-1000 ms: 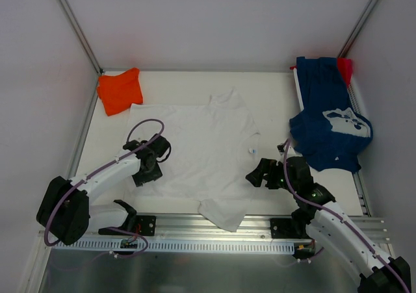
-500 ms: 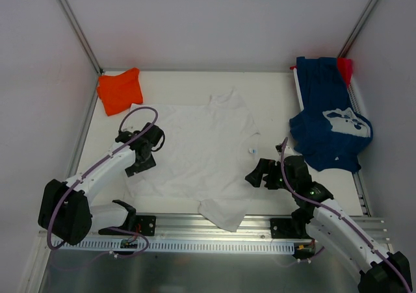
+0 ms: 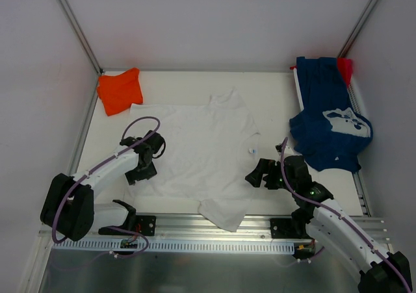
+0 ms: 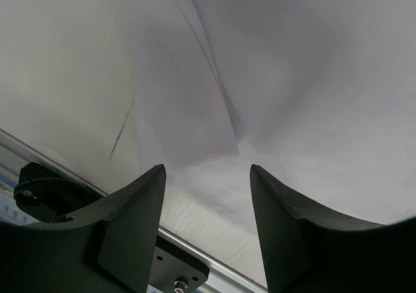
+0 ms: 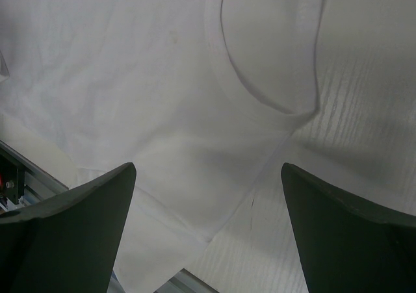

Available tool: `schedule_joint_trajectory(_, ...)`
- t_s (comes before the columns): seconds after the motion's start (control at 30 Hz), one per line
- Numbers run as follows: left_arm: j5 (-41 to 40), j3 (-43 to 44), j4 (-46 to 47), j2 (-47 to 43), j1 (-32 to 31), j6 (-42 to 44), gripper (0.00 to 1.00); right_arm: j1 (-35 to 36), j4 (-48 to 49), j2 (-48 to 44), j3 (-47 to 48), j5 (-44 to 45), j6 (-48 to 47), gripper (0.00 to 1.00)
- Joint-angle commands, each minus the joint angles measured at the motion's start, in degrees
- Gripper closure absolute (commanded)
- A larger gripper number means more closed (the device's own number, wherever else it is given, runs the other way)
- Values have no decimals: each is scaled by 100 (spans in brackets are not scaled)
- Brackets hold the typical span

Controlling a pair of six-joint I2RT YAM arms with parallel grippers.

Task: Fold and stack the t-shirts
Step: Flatten out the tshirt

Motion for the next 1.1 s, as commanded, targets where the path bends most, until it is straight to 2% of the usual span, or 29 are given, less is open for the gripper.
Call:
schedule_joint_trajectory(0.0, 98, -8, 3, 76, 60, -20, 45, -28, 280, -38, -31, -93, -93, 1)
schedule_joint_trajectory(0.77, 151, 176, -24, 700, 561, 130, 44, 25, 298, -302, -110, -295, -58, 1)
schedule_joint_trajectory(0.87, 160, 176, -32, 735, 570, 130, 53, 25, 280, -328, -119, -278, -58, 1)
schedule_joint_trajectory(0.93, 160, 176, -32, 718, 579, 121, 68, 25, 289, -337, -119, -277, -49, 1)
schedule_joint_trajectory(1.03, 160, 168, -32, 735, 579, 95, 85, 25, 272, -390, -145, -295, -32, 1)
schedule_joint_trajectory(1.07, 168, 185, -32, 753, 579, 112, 87, 25, 272, -407, -145, -304, -23, 0)
